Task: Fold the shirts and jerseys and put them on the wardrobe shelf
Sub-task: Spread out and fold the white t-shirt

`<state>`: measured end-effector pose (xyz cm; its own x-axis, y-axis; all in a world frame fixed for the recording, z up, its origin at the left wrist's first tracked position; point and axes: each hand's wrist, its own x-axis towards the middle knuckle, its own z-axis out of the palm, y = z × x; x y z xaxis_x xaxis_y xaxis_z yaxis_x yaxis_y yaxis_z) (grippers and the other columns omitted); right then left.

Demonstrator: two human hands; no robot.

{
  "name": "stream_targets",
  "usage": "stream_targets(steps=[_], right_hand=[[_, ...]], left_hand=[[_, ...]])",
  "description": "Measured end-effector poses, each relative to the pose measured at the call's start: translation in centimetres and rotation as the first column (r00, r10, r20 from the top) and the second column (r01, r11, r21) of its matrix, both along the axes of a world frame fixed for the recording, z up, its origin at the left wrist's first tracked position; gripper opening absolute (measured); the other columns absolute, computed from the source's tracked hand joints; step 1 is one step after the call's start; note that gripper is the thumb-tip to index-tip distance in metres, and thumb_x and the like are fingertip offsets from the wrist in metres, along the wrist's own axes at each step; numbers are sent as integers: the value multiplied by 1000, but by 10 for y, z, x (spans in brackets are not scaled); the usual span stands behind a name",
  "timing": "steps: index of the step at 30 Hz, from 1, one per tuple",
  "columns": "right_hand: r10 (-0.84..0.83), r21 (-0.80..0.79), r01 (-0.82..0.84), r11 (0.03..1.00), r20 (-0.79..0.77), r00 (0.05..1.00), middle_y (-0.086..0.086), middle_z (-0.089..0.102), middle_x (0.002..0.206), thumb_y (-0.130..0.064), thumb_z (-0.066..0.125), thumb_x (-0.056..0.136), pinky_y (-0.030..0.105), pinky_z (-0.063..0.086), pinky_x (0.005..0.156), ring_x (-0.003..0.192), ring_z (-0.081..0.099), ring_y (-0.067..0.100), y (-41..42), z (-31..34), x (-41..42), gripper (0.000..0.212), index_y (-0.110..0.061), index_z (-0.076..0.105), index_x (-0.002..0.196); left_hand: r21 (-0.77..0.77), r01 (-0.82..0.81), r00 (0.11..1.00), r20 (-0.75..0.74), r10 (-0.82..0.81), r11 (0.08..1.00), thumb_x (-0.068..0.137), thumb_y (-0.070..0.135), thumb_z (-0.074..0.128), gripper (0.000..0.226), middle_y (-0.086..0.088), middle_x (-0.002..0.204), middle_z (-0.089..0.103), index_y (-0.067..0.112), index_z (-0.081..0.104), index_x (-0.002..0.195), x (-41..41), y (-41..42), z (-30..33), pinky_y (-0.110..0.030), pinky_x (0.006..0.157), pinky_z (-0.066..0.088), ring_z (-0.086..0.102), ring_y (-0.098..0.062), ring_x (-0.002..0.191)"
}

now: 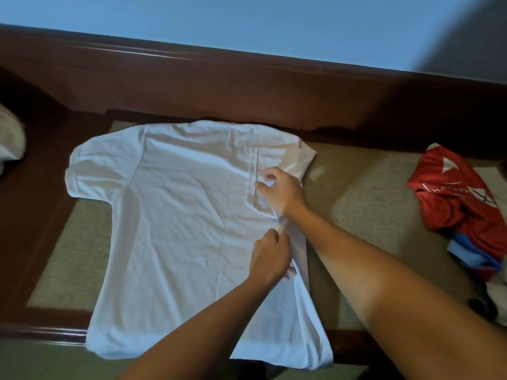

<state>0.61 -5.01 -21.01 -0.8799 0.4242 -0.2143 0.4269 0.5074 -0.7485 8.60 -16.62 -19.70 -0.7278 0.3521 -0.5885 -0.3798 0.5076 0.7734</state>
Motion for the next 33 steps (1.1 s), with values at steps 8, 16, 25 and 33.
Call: stream_targets(steps=[8,16,25,33], right_hand=[[-328,215,335,917,-68,942,-3,66,89,-36,58,95,36,53,70,82,62,22,-35,1,141,13,-25,65,91],[-350,290,331,898,11,937,1,69,96,-33,62,95,30,43,71,88,62,23,-77,-12,229,15,-20,67,98],[-350,386,255,886,199,915,-1,64,83,-49,58,96,39,53,81,79,61,18,-92,-10,294,27,-23,58,89],[-231,405,199,892,30,973,4,75,89,-37,66,92,38,52,69,85,70,35,-134,3,305,21,-20,62,104]], left_hand=[[18,32,995,89,-33,999,91,20,56,16,-15,74,73,6,57,99,-1,-17,-2,-38,54,62,74,-23,60],[-62,292,949,140,-281,954,87,32,70,30,-9,63,73,2,69,82,26,-27,-6,-28,46,55,74,-21,57],[-23,241,970,-37,-242,970,92,20,56,22,-14,68,71,2,67,86,55,-23,-13,-44,59,63,72,-23,54],[-202,376,906,-124,-405,904,84,26,65,24,-9,59,69,7,62,70,91,-57,-4,-37,65,62,71,-23,56]])
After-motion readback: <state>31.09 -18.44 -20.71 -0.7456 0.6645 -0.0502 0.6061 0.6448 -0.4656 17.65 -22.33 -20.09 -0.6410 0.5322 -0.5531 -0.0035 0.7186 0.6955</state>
